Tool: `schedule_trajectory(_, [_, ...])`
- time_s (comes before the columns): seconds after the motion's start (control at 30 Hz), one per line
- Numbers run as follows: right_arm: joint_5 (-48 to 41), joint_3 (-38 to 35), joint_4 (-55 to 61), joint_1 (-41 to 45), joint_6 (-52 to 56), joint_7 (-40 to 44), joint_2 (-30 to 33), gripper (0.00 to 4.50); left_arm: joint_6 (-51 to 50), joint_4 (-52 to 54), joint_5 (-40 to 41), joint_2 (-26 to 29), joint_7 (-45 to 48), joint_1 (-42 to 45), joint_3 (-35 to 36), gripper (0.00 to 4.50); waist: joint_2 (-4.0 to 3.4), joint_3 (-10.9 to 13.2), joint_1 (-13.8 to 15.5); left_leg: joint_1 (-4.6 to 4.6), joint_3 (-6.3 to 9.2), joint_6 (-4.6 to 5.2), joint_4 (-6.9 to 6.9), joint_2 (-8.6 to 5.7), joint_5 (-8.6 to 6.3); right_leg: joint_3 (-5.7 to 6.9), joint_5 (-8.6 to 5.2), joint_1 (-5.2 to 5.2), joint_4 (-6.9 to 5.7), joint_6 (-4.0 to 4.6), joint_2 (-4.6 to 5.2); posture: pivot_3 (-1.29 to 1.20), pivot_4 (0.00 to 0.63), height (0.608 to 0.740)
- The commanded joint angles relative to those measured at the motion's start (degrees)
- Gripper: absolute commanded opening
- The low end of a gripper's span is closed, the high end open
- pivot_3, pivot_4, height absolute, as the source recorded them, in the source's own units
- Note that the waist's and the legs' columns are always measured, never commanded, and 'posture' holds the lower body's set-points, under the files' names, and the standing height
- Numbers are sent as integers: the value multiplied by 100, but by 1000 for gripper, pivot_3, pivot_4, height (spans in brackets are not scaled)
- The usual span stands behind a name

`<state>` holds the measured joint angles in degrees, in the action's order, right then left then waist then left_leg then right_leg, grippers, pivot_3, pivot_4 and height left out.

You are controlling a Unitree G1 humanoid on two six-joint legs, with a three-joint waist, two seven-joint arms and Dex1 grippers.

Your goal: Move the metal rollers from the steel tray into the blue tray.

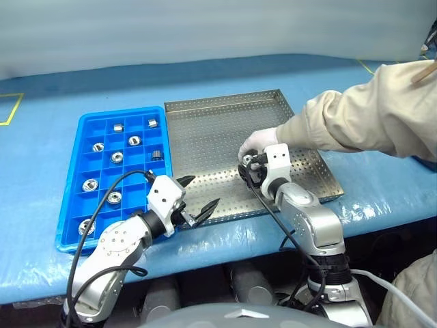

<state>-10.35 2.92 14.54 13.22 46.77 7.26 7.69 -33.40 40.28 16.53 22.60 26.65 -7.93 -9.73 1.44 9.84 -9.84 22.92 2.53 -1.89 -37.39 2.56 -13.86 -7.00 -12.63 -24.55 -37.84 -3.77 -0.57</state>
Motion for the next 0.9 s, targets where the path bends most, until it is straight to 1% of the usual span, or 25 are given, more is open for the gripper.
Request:
schedule_trajectory(0.03, [5, -21, 97, 108, -57, 35, 7, 4500, 120, 288, 31, -1, -22, -5, -65, 4465, 0, 0, 4, 0, 0, 0, 0, 0, 0, 0, 0, 0, 0, 0, 0, -89, 150, 740])
schedule_trajectory(0.53, [36, -6, 115, 110, -59, 38, 5, 4500, 132, 287, 42, 22, -42, -29, -106, 4465, -2, 1, 20, 0, 0, 0, 1, 0, 0, 0, -1, 0, 0, 1, 0, -84, 150, 740])
schedule_trajectory(0.7, [154, 102, 58, 297, -238, 28, -7, 4500, 119, 276, 35, 22, -50, -20, -119, 4465, -2, 1, 19, 0, -1, 0, 1, 0, 0, -1, -1, -1, 0, 1, 0, -80, 150, 740])
schedule_trajectory(0.9, [125, 293, -66, 693, -557, 113, -324, 4500, 129, 259, 7, 16, -76, -6, -127, 4465, -3, 2, 24, -1, 1, 0, 5, 1, 0, 1, -1, -2, 0, 1, -1, -65, 150, 740])
